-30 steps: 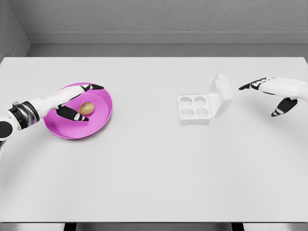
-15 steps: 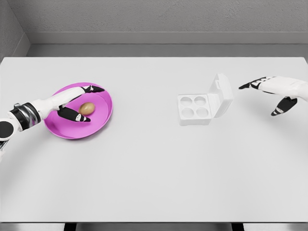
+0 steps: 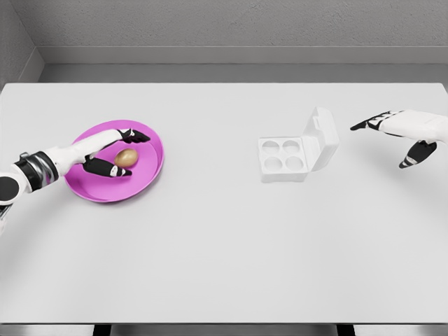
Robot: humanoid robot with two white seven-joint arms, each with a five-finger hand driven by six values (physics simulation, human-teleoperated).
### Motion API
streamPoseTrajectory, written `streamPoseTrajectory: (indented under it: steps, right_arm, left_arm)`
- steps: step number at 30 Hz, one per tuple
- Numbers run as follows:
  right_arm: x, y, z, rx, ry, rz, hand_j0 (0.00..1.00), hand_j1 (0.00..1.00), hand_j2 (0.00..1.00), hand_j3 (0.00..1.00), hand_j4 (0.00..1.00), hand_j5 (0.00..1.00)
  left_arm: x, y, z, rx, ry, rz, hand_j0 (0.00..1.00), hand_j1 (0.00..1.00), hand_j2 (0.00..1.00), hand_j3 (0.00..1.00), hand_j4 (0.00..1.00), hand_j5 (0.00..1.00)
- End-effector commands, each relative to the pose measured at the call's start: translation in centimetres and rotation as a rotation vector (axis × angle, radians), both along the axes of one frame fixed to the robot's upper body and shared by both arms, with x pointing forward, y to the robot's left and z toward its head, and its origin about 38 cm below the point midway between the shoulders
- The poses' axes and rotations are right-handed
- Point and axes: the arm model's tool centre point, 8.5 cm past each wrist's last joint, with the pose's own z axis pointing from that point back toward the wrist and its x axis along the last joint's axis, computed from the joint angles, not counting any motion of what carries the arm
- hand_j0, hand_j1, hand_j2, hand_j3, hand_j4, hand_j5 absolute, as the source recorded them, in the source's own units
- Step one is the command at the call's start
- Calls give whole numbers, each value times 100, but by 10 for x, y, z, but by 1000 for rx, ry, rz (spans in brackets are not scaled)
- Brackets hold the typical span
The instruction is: Pack egg into the box and close the box lid
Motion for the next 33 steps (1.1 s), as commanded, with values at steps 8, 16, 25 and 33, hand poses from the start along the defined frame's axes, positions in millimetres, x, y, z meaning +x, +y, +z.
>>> streamPoseTrajectory:
  steps: [8, 16, 25, 33]
  right_arm:
    - [-1, 6, 2, 5, -6, 19, 100, 100, 100, 100, 100, 100]
    - [-1, 6, 1, 4, -4, 18, 100, 100, 100, 100, 100, 100]
    - [-1, 8, 2, 5, -7, 24, 100, 100, 100, 100, 100, 100]
    - [-1, 9, 2, 6, -7, 26, 100, 100, 100, 100, 100, 100]
  left_arm:
    - [-1, 6, 0, -2, 21, 16, 76, 76, 76, 76, 76, 76]
    - [-1, 9, -3, 5, 36, 36, 76, 76, 76, 76, 76, 76]
    - [-3, 12, -8, -2, 68, 52, 69, 69, 69, 69, 69, 69]
    - [-4, 12, -10, -18, 82, 60, 62, 62, 62, 62, 62, 62]
